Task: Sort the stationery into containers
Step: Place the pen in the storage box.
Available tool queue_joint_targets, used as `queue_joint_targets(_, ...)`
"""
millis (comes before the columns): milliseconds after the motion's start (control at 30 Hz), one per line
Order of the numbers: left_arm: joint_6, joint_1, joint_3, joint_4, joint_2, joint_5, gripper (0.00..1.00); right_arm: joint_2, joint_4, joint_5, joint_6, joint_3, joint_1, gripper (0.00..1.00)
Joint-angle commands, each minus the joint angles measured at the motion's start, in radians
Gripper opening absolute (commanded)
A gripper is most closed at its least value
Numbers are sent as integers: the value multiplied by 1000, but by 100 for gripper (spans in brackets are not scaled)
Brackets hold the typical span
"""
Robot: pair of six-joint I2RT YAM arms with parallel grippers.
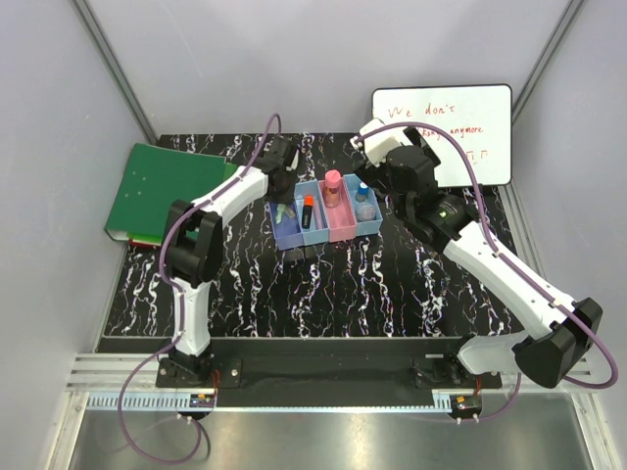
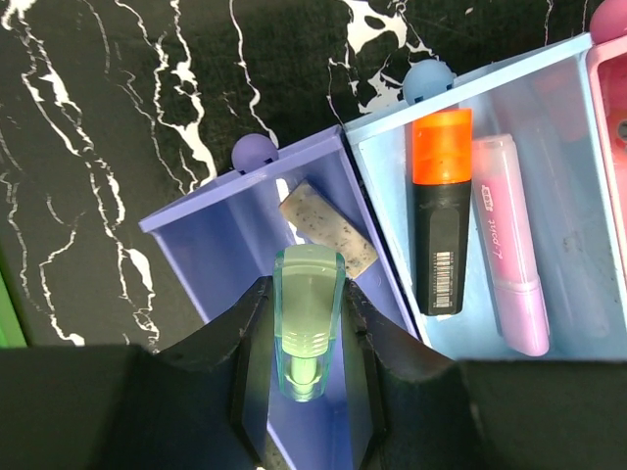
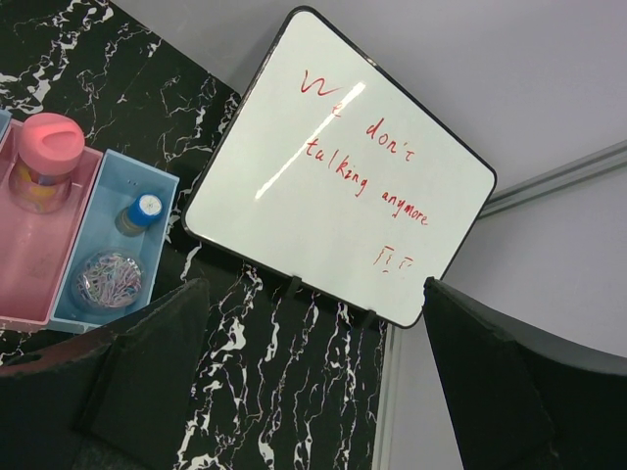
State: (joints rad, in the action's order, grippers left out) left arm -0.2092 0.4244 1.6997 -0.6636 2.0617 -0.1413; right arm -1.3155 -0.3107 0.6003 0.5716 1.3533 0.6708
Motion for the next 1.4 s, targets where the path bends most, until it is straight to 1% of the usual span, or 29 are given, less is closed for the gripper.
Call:
queue_joint_targets(0,-22,-3,20,30,14,17,0,30,41,-10,2,12,-4,98)
queue_joint_targets(67,-22,-3,20,30,14,20,0,30,41,-10,4,10,-4,98)
queue_joint_targets(133,-22,-3,18,30,20,29,12,30,41,-8,5,10,-4,98)
queue_joint_targets(167,-22,-3,18,30,20,37,15,30,41,-8,5,12,-4,98)
queue_joint_targets(267,-22,-3,18,30,23,45,17,30,38,-10,5,12,-4,98)
queue_joint_targets(300,-21,-3,18,32,20,45,31,30,39,-7,5,10,-5,99)
queue_joint_targets(333,-19,-3,17,30,18,45,36,30,39,-8,7,9,-4,99)
queue_joint_targets(367,-16,-3,17,33,15,45,39,30,39,-7,7,9,-4,99)
queue_joint_targets(467,-12,-3,17,38,5,42,66,35,41,-11,11,-2,-5,100)
queue_joint_targets(500,-12,-3,14,39,3,43,70,35,41,-14,11,-5,-5,100)
queue_joint_targets(533,-10,-3,14,41,0,48,79,35,39,-16,16,-8,-4,100)
queue_joint_targets(567,-6,-3,14,41,-2,49,84,36,39,-20,17,-11,-5,100)
queue_joint_targets(633,-2,-3,17,41,-14,45,99,42,39,-26,16,-11,-4,100)
queue_joint_targets(800,50,-4,2,39,-99,32,99,59,21,-51,7,-3,-4,100)
queue_joint_targets(933,108,-7,-52,36,-256,14,99,75,-10,-76,-10,9,-5,100)
queue_joint_targets(1000,136,-9,-103,32,-299,19,99,76,-24,-69,-21,20,-4,100)
queue_joint_targets(1067,151,-9,-152,21,-360,35,99,76,-43,-74,-26,35,-4,100)
queue_joint_targets(1233,175,-9,-218,18,-497,84,99,79,-76,-102,-36,53,-4,100)
queue_joint_targets(1300,203,-9,-241,16,-570,83,99,84,-102,-112,-33,55,-4,100)
queue_joint_targets(1367,266,-9,-262,16,-632,59,99,96,-129,-112,-55,66,-4,100)
